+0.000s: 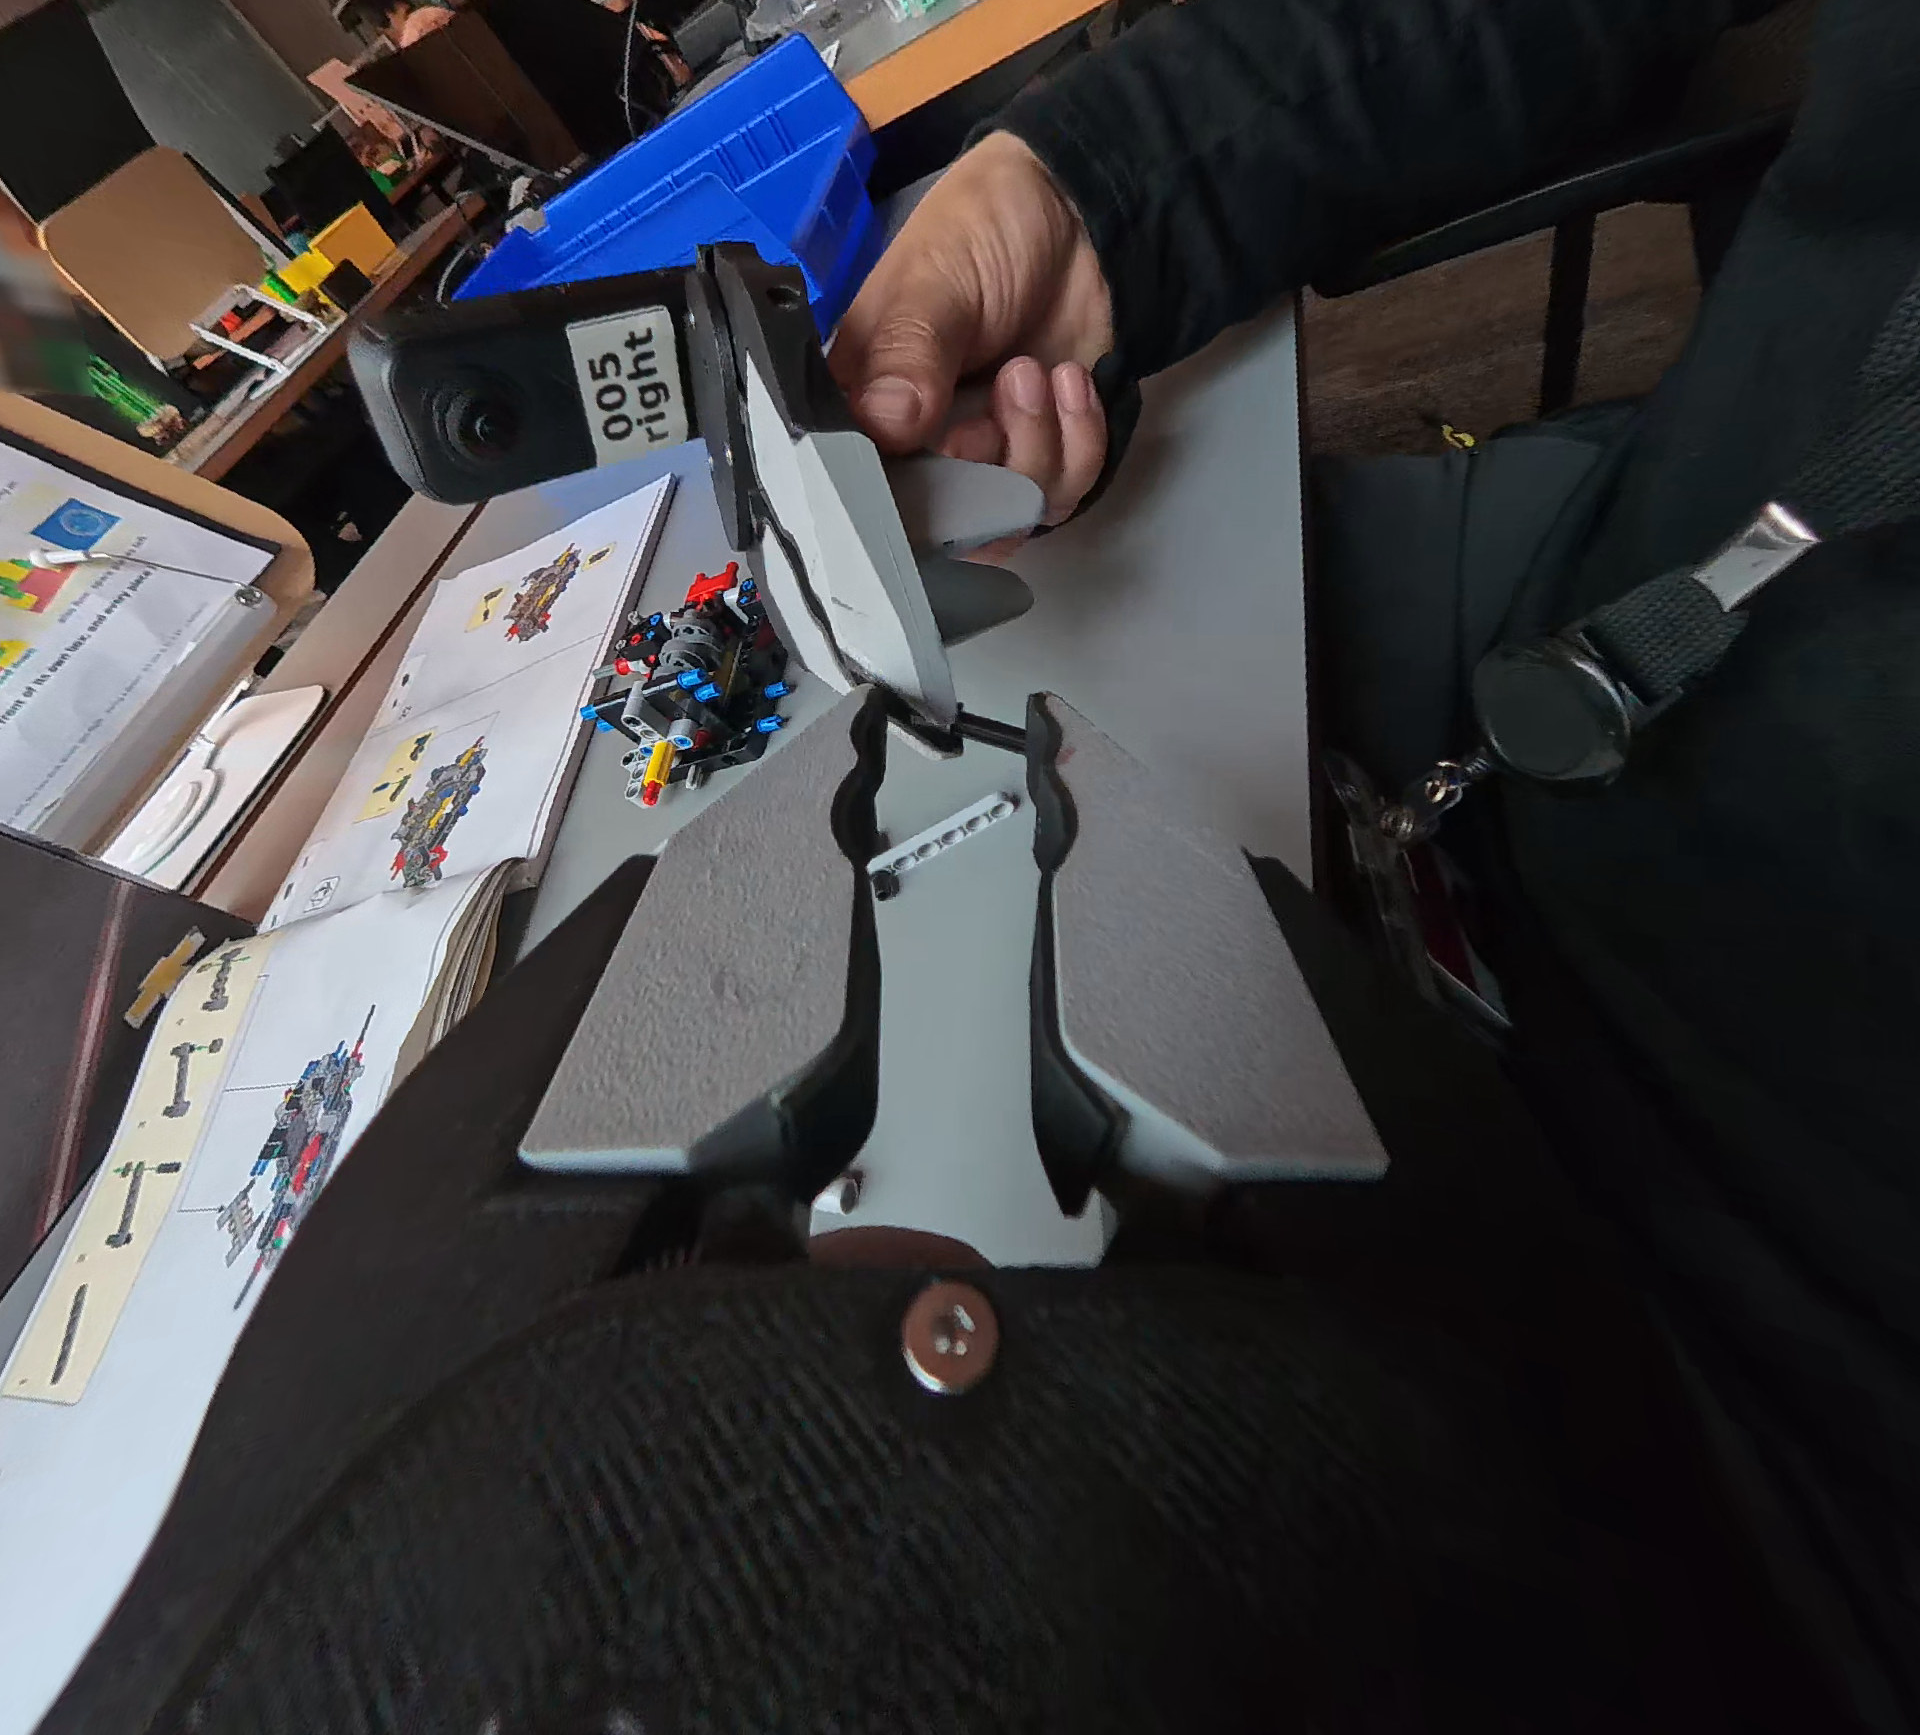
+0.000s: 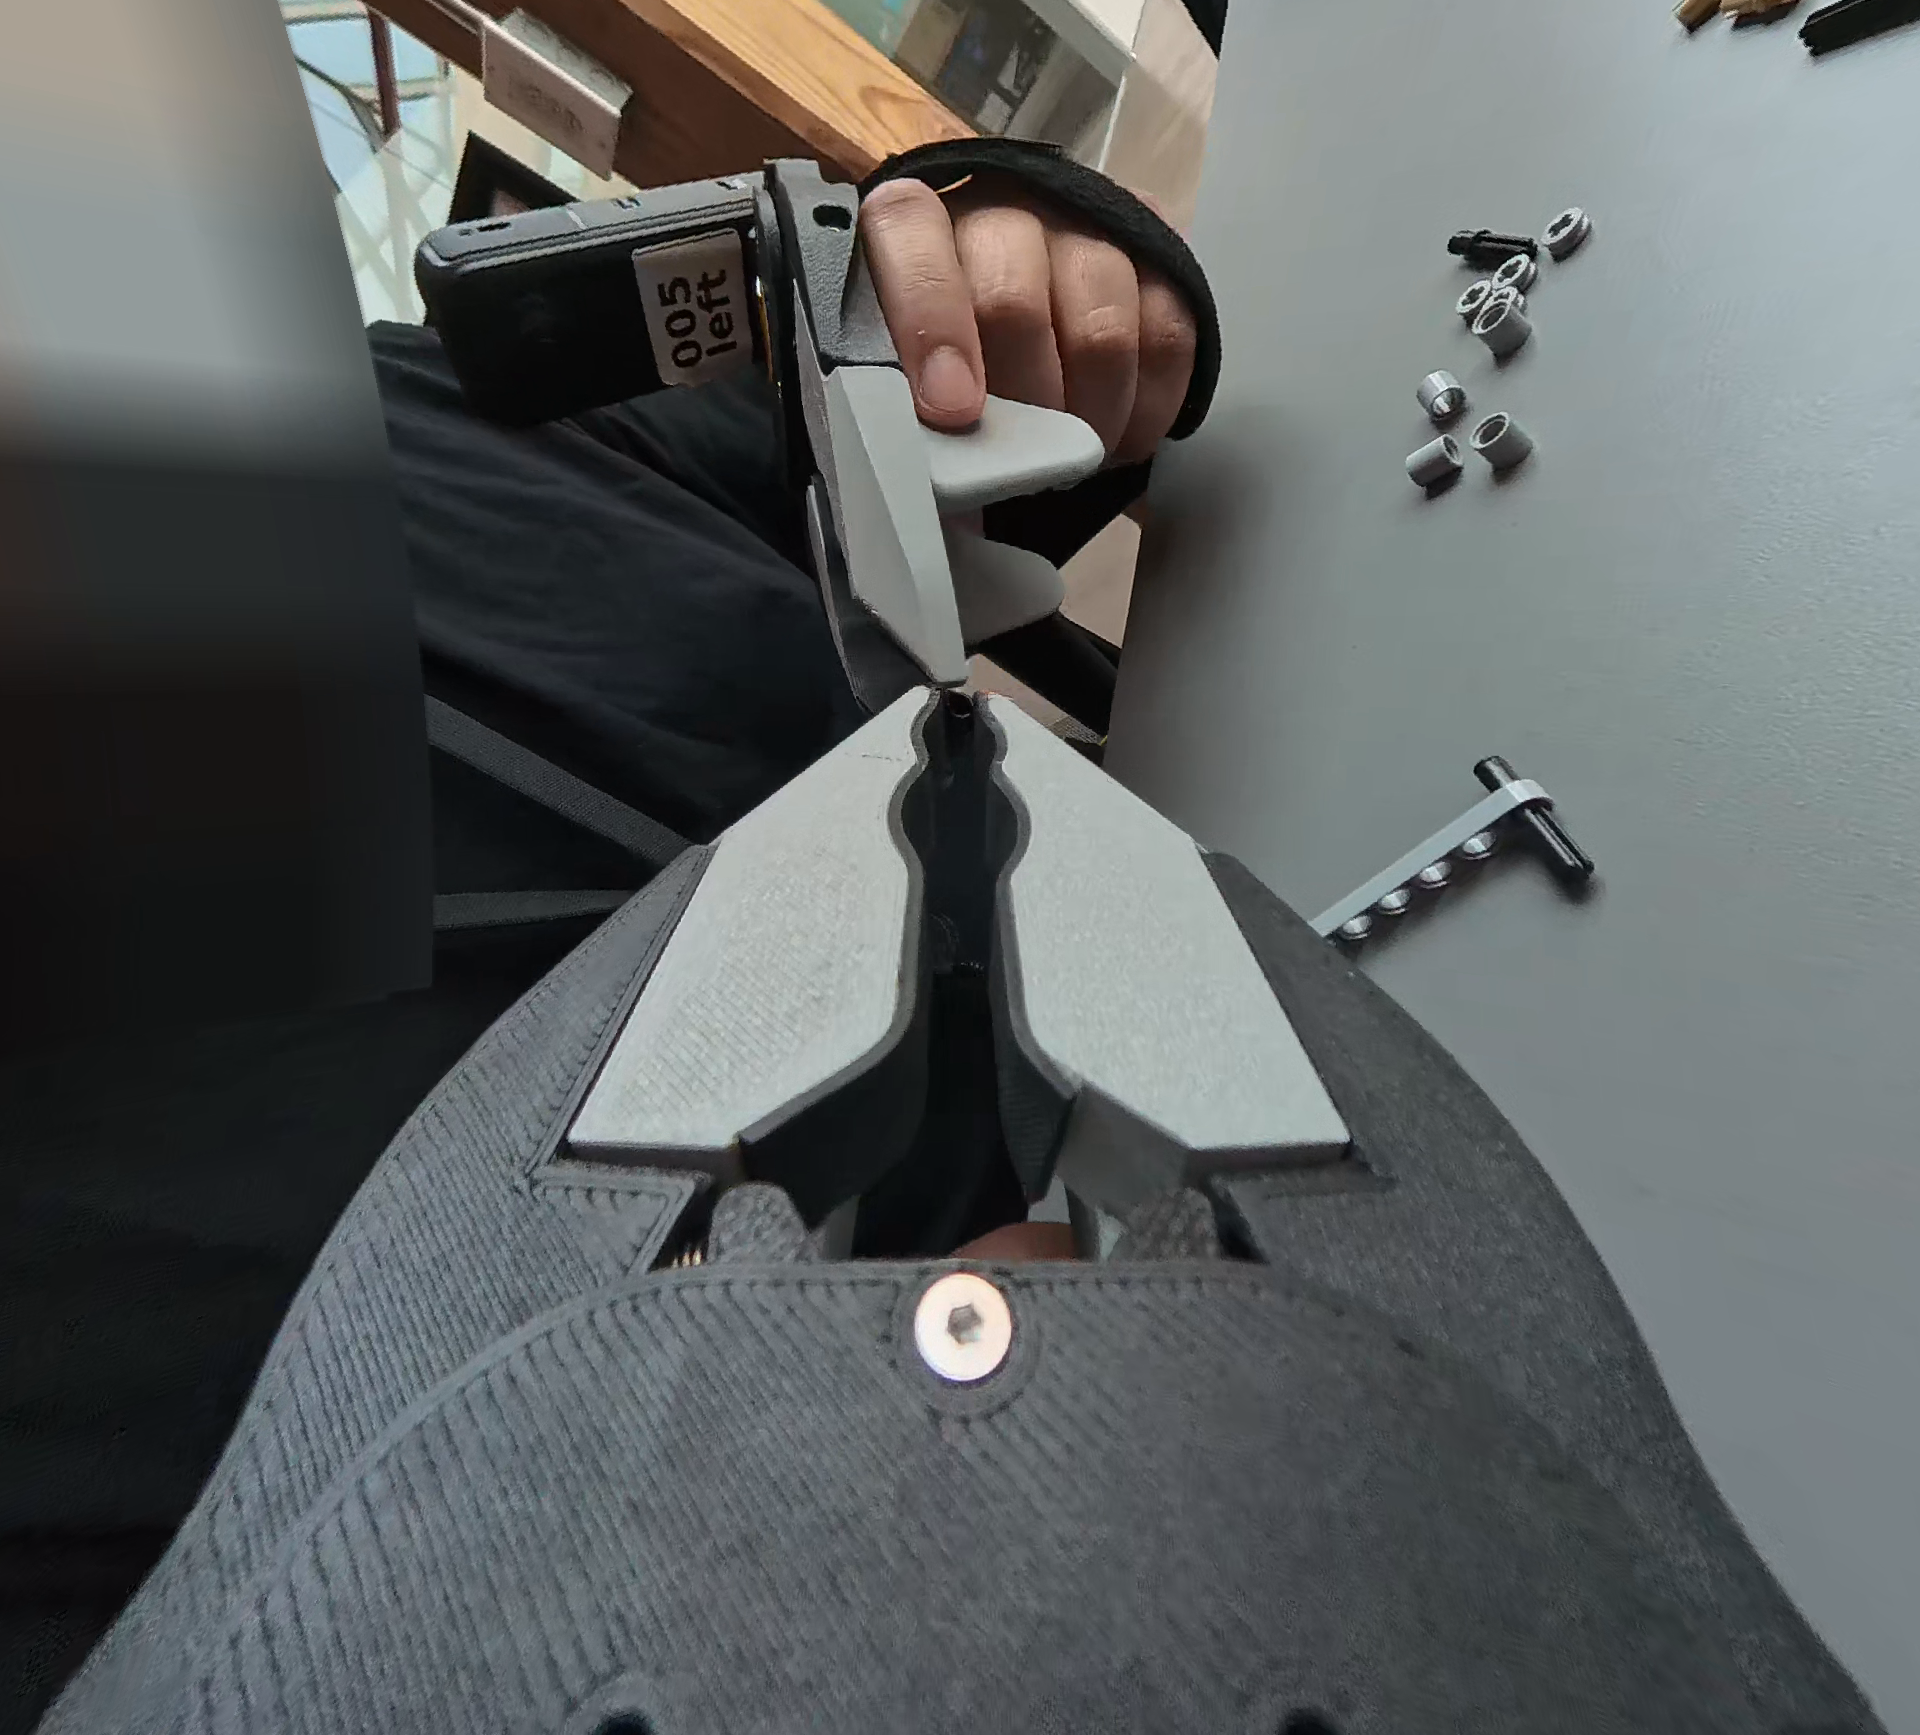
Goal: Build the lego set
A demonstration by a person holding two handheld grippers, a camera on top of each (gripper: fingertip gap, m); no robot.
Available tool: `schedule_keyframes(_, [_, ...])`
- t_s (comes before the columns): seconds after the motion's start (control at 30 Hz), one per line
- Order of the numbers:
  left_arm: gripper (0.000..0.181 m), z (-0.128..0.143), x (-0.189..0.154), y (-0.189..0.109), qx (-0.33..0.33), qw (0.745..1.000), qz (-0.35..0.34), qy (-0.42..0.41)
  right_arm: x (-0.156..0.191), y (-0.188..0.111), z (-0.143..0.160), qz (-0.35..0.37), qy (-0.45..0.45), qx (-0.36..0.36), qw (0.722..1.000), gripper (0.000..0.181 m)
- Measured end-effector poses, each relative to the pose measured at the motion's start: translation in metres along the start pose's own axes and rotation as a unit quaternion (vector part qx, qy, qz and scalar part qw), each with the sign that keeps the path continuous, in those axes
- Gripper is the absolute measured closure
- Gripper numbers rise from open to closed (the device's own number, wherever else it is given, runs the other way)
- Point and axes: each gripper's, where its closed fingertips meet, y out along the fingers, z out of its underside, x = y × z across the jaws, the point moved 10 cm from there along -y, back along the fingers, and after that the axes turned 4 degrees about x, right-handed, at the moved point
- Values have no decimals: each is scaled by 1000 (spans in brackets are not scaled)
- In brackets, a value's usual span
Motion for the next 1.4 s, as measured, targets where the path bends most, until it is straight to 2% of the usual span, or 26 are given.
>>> schedule_keyframes(0.03, [158, 0, 0, -1, -4, 1000, -1, 1, 0, 0, 0, -7, 4, -3, 1000, 180])
schedule_keyframes(0.5, [157, 3, -1, -1, -6, 999, 29, -18, -2, 0, 1, -18, 18, 14, 1000, 180])
schedule_keyframes(0.67, [159, 6, 2, -2, -16, 999, 33, -38, -6, 1, 2, -44, 43, -9, 998, 180])
schedule_keyframes(0.97, [160, 6, 9, -3, -15, 999, -29, -43, -12, -3, 1, -70, 58, -99, 991, 179])
schedule_keyframes(1.17, [160, 4, 11, -5, -14, 998, -59, -33, -11, -3, 2, -61, 45, -100, 992, 174])
schedule_keyframes(1.23, [159, 4, 11, -5, -11, 997, -64, -29, -9, -2, 1, -57, 33, -103, 993, 179])
schedule_keyframes(1.4, [159, 5, 9, -4, 2, 998, -61, -24, -5, -3, 0, -13, 14, -81, 997, 180])
